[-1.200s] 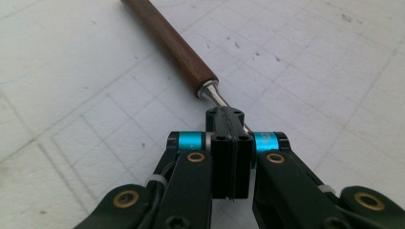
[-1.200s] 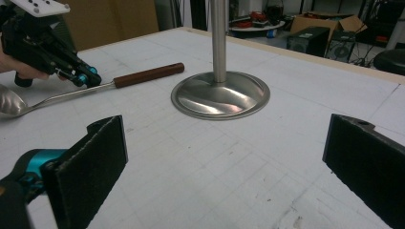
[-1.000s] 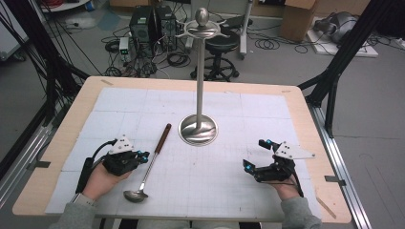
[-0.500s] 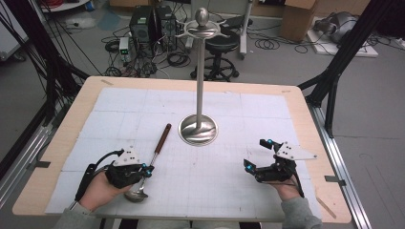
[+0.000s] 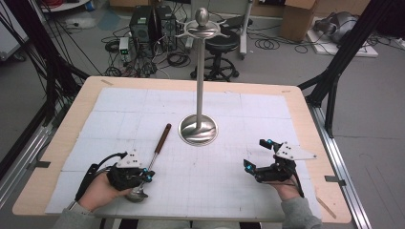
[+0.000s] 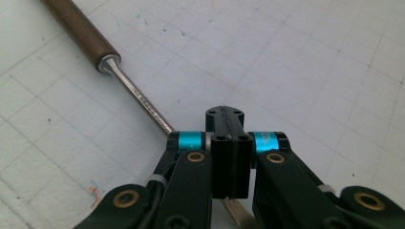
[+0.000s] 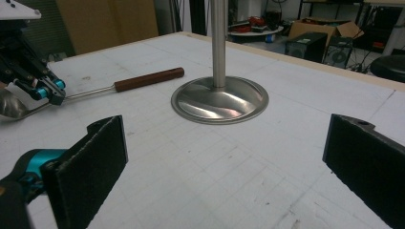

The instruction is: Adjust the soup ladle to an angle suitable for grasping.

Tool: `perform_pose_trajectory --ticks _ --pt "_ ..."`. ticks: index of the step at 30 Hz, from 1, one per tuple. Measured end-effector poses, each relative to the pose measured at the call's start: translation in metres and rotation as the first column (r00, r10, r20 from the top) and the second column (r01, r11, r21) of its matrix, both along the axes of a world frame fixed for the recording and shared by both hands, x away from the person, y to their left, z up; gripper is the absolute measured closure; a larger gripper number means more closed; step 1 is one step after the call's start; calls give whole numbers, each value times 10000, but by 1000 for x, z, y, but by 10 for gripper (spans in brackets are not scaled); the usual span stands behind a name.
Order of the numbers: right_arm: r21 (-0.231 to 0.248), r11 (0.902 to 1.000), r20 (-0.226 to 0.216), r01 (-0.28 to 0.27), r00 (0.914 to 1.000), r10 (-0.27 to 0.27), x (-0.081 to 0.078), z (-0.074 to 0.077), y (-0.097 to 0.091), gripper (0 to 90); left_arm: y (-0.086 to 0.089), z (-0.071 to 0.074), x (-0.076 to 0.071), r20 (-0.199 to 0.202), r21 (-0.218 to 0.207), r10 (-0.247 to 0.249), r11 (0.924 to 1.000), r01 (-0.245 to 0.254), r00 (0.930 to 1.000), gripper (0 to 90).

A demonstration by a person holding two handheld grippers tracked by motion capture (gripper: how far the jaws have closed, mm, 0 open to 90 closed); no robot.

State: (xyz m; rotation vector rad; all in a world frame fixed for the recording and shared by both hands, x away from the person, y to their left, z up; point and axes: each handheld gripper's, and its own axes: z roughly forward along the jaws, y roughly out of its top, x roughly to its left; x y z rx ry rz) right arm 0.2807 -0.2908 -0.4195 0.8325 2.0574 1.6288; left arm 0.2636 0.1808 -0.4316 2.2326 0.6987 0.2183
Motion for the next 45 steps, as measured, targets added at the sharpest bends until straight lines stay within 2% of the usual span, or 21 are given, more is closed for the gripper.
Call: perform_pose_trajectory --ticks 18,27,35,40,44,45 --pt "-37 10000 -15 -26 10000 26 0 -1 1 3 0 -3 5 -609 258 -166 9995 182 9980 894" --pt "-50 10000 -4 -15 10000 15 0 0 1 3 0 -2 7 -842 395 -47 9992 80 9964 895" --pt "-55 10000 -54 -33 10000 33 0 -1 1 3 9 0 10 -1004 482 207 9987 -159 9947 895" --pt "-81 10000 -60 -43 10000 42 0 -1 1 3 12 0 12 -966 512 437 9979 -388 9944 895" --pt "-61 10000 -70 -35 10000 35 0 -1 1 3 16 1 14 -850 698 574 9962 -515 9947 895" --pt "-66 10000 -68 -44 10000 43 0 -1 1 3 19 1 16 -853 798 736 9946 -669 9936 895"
